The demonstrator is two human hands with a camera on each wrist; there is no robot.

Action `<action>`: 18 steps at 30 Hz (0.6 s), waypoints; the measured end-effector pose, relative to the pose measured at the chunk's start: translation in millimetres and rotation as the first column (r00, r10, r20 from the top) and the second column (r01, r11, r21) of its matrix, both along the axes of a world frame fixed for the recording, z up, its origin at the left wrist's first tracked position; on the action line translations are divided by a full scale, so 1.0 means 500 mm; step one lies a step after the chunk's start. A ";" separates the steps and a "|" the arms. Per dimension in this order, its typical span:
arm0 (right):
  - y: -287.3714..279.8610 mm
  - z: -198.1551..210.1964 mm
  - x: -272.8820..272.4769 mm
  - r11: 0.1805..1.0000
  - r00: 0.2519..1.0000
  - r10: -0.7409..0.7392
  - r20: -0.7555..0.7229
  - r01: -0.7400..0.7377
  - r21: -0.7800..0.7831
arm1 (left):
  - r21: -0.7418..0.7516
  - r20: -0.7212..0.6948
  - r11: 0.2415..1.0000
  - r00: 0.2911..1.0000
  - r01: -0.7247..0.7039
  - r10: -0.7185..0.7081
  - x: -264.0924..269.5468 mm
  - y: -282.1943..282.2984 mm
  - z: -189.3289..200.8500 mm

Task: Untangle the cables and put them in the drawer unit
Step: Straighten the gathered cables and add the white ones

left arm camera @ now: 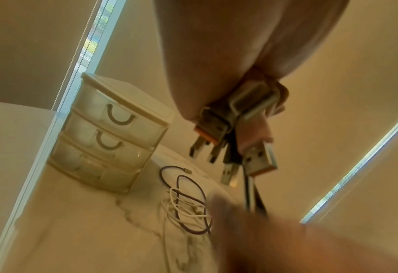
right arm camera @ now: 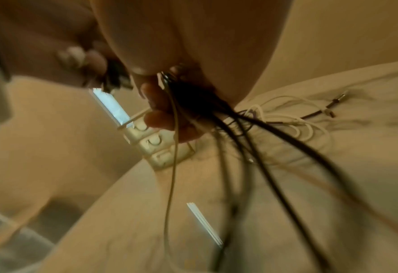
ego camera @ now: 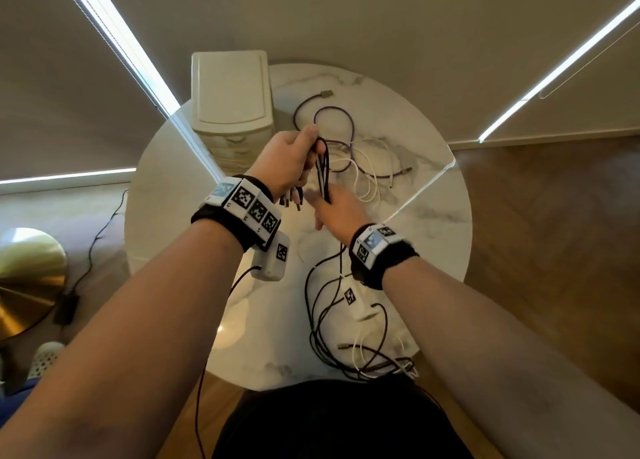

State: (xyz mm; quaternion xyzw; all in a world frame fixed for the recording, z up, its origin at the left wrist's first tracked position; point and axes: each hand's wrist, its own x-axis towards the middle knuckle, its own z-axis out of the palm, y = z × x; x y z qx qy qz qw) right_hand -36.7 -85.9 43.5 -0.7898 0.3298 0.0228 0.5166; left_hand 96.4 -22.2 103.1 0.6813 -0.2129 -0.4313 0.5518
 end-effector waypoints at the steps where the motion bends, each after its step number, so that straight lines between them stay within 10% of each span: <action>1: 0.011 -0.019 -0.012 0.999 0.999 0.022 -0.037 -0.021 0.024 | -0.026 -0.010 0.998 0.998 -0.063 0.063 0.004 -0.003 -0.001; 8: 0.090 -0.106 -0.127 0.966 0.990 -0.019 -0.141 0.055 0.254 | -0.061 0.045 0.965 0.965 -0.255 0.258 0.047 0.000 -0.039; 14: 0.072 -0.084 -0.110 0.962 0.918 0.269 -0.290 -0.241 0.128 | 0.145 0.136 0.960 0.966 -0.238 0.219 0.021 0.008 -0.084; 18: -0.054 -0.097 -0.074 0.996 0.944 -0.032 -0.327 0.003 -0.089 | 0.156 0.125 0.969 0.977 -0.189 0.171 0.034 0.023 -0.082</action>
